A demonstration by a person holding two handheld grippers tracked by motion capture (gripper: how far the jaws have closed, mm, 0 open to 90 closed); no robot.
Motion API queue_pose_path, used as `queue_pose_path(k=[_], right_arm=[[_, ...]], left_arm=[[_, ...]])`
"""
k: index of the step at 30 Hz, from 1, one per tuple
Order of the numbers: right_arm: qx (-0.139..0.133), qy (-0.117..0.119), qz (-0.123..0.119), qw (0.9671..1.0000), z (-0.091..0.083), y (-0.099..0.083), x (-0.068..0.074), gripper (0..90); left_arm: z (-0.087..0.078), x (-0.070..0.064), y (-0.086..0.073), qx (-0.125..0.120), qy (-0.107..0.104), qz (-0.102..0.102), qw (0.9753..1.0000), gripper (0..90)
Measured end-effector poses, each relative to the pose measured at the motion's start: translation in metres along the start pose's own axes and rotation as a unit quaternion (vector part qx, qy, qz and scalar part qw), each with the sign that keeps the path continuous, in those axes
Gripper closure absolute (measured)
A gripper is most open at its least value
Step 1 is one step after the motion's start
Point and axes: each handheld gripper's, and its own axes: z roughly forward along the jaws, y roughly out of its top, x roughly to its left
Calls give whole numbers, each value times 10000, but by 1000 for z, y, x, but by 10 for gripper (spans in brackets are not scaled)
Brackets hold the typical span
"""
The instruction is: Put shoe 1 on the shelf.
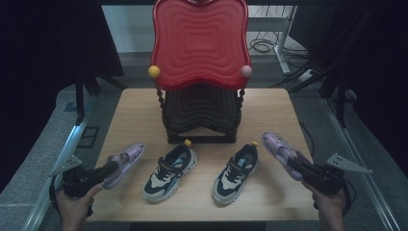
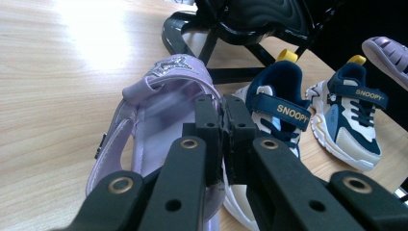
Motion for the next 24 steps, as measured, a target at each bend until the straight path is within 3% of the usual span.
queue_pose_path(k=[8,24], right_arm=[[-141,87,-90,9998,1,8,8,857],[-82,320,-242,9992,16,14,20,856]], left_arm=[[-1,-5,6,-83,-69,75,9999,873],[11,-21,23,-192,-286,279,9990,872]])
